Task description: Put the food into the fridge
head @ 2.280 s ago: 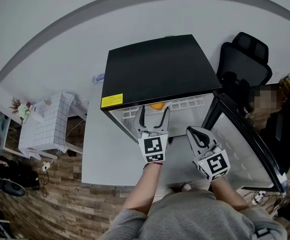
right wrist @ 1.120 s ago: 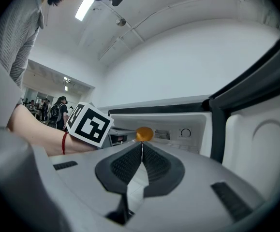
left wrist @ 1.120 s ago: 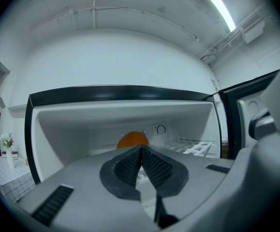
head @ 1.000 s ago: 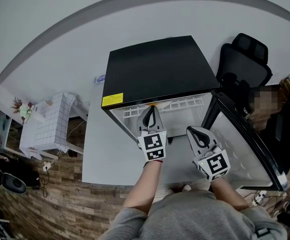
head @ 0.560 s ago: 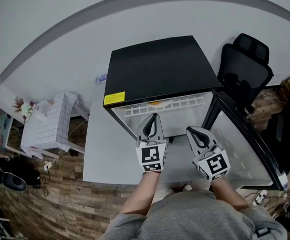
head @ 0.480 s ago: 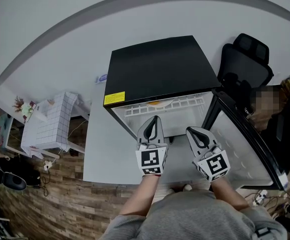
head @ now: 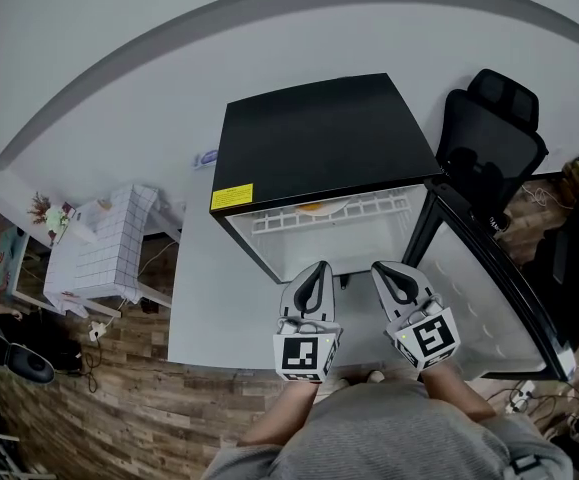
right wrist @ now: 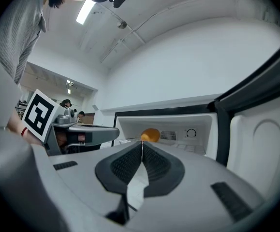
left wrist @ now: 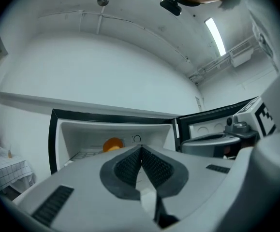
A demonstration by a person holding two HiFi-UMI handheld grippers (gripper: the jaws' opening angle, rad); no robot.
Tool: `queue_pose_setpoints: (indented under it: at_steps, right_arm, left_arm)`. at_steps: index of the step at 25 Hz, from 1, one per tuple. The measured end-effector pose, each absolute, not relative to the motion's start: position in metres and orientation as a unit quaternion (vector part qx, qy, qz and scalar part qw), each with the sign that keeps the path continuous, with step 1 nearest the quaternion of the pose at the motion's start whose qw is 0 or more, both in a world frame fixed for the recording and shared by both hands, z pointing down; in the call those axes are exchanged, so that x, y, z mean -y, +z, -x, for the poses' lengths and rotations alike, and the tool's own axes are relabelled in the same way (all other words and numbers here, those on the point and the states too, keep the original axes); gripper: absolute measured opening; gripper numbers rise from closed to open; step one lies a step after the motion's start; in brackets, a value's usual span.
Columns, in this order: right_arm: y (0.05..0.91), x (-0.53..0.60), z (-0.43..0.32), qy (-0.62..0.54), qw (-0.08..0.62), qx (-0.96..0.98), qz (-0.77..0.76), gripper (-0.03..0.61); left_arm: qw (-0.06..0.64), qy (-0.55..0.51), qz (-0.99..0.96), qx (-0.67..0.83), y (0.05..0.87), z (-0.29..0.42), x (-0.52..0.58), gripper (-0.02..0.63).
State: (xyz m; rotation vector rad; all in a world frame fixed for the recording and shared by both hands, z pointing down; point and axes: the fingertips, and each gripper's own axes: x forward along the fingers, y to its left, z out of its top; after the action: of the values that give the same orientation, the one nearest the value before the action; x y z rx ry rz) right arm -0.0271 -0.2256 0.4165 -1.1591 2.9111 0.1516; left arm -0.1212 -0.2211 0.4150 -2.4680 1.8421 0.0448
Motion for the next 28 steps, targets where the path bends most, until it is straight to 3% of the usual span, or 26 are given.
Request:
queue_pose_setpoints:
  at_steps: [15, 28]
  right_arm:
    - [0.417, 0.207, 0.031, 0.054, -0.002, -0.932, 0.36, 0.012]
    - [0.408, 0.21, 0.033, 0.071, -0.025, -0.924, 0.374, 0.012]
  left_arm:
    - [0.009, -0.004, 0.812, -0.584, 0.429, 0.108, 0.183, 0.011]
    - [0.04, 0.02, 0.814, -0.578, 0.416, 0.105, 0.187, 0.011]
